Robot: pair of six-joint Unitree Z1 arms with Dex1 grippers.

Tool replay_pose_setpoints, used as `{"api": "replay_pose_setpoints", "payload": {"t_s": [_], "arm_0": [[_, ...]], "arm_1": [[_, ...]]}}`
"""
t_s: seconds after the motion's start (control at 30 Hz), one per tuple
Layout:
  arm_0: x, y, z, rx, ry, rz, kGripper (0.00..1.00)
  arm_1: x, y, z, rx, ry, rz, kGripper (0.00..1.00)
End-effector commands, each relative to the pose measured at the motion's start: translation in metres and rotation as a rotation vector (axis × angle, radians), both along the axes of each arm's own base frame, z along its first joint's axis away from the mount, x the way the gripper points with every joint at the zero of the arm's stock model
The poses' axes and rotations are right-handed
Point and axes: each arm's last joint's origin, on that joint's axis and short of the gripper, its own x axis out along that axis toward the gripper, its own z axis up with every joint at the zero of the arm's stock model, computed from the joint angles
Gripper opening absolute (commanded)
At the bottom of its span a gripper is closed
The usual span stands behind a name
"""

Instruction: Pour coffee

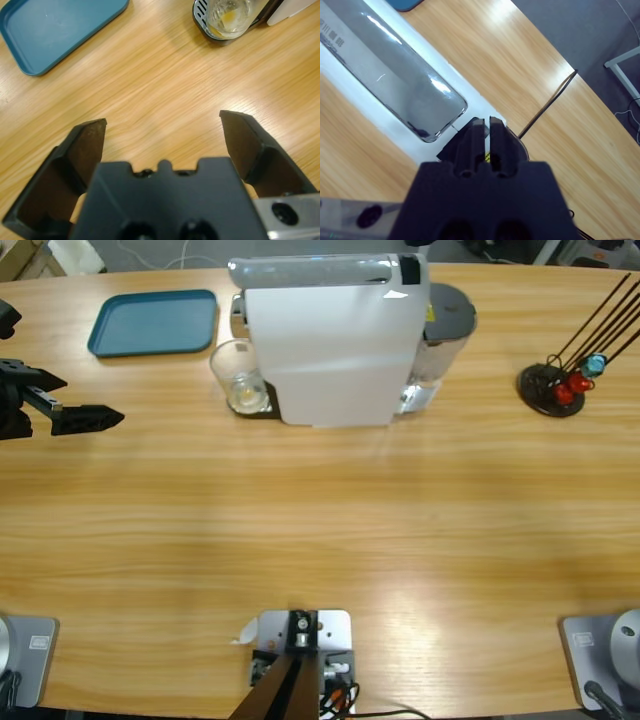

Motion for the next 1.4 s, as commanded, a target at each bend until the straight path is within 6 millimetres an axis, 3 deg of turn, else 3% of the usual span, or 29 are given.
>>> {"api": "replay_pose_setpoints", "payload": {"t_s": [0.03, 0.57, 0.63, 0.73, 0.83, 0.9, 0.93, 0.97, 1.0, 1.07, 1.17, 1.4], "arm_0": [[0.003, -0.004, -0.011, 0.034, 0.030, -0.017, 0.977], [0.004, -0.005, -0.011, 0.035, 0.032, -0.017, 0.977], [0.003, -0.005, -0.011, 0.035, 0.032, -0.017, 0.977], [0.004, -0.005, -0.012, 0.036, 0.035, -0.018, 0.977], [0.005, -0.006, -0.013, 0.036, 0.040, -0.020, 0.977], [0.005, -0.006, -0.012, 0.033, 0.040, -0.021, 0.977], [0.005, -0.006, -0.012, 0.033, 0.040, -0.023, 0.977], [0.005, -0.006, -0.013, 0.033, 0.041, -0.024, 0.977], [0.005, -0.006, -0.013, 0.033, 0.042, -0.025, 0.977], [0.006, -0.007, -0.013, 0.032, 0.041, -0.026, 0.978], [0.005, -0.007, -0.013, 0.028, 0.035, -0.031, 0.984], [-0.001, -0.008, -0.012, -0.056, 0.012, -0.109, 0.991]], "arm_1": [[-0.010, 0.001, -0.024, -0.044, 0.077, 0.028, 0.000], [-0.018, -0.004, -0.030, -0.040, 0.076, 0.026, 0.000], [-0.020, -0.007, -0.017, -0.031, 0.030, 0.011, 0.000], [-0.031, -0.020, 0.018, -0.024, -0.066, -0.023, 0.000], [-0.063, -0.047, 0.054, 0.029, -0.157, -0.052, 0.000], [-0.086, -0.062, 0.048, 0.045, -0.139, -0.050, 0.000], [-0.097, -0.066, 0.039, 0.045, -0.114, -0.049, 0.118], [-0.107, -0.071, 0.029, 0.044, -0.087, -0.053, 0.415], [-0.116, -0.076, 0.020, 0.043, -0.065, -0.050, 0.471], [-0.131, -0.084, 0.002, 0.054, -0.036, -0.047, 0.739], [-0.148, -0.092, -0.022, 0.088, 0.003, -0.027, 0.968], [-0.168, -0.102, -0.063, 0.262, 0.003, 0.007, 1.000]]}}
